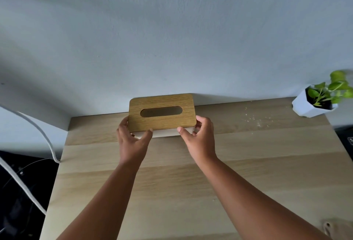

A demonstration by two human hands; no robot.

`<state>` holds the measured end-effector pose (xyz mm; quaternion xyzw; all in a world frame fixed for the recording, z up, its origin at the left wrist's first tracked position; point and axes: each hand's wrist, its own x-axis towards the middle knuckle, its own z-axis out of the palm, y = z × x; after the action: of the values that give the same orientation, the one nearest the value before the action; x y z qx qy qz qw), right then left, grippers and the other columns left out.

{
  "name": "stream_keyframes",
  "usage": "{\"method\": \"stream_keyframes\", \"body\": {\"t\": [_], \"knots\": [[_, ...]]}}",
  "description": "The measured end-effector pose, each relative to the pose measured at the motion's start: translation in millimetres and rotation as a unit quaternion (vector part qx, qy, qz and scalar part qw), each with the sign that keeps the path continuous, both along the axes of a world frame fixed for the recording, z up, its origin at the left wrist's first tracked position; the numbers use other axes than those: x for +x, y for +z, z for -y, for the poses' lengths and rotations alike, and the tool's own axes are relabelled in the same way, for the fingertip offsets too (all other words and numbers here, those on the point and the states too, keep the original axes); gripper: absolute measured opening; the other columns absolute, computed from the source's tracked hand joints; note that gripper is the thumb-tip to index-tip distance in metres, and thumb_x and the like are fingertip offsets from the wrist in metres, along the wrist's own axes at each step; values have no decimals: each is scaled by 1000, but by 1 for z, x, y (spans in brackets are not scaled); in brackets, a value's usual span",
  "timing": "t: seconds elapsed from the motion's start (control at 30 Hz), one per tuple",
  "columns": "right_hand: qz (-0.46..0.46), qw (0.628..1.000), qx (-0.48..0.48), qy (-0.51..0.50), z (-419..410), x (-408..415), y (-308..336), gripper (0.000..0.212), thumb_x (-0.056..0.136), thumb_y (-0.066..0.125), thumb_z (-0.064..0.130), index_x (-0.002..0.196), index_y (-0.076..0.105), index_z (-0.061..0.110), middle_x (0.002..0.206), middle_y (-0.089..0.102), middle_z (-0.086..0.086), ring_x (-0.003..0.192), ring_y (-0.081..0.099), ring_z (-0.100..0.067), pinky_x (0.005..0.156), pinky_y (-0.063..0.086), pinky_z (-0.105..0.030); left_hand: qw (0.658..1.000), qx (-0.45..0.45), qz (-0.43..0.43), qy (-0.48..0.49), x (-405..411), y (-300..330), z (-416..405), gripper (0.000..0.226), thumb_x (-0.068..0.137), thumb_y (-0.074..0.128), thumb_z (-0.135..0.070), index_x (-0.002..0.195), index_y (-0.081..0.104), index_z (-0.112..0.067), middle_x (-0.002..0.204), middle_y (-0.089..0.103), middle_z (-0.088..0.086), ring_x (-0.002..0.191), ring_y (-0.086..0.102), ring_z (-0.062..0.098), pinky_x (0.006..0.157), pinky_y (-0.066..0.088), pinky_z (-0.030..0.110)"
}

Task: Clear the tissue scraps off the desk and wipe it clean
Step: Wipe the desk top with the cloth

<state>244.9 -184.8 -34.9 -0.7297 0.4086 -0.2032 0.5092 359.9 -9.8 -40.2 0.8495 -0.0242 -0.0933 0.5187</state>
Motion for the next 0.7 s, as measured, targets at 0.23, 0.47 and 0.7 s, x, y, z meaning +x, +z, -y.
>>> {"method": "stream_keyframes", "body": {"t": [0.23,0.47,0.7], "knots": [[-7,1000,3,5,-2,0,3,72,79,86,39,138,49,21,128,49,4,102,57,-11,86,55,-29,1000,-1,-4,-3,-1,-1,-1,90,70,78,-58,146,33,-42,135,41,-19,126,50,9,106,46,35],[-4,1000,-15,14,-2,-18,11,83,83,83,38,151,39,23,144,45,3,124,52,-9,99,48,-24,998,-17,-57,27,-19,-3,-3,111,71,77,-70,157,12,-40,165,25,-8,151,29,17,122,35,47],[-30,998,-58,5,10,-86,14,54,90,76,31,138,53,22,132,52,7,120,56,-10,100,52,-37,998,20,-49,37,-78,-2,1,106,75,76,-69,156,22,-27,161,31,1,149,33,26,121,34,50]]}}
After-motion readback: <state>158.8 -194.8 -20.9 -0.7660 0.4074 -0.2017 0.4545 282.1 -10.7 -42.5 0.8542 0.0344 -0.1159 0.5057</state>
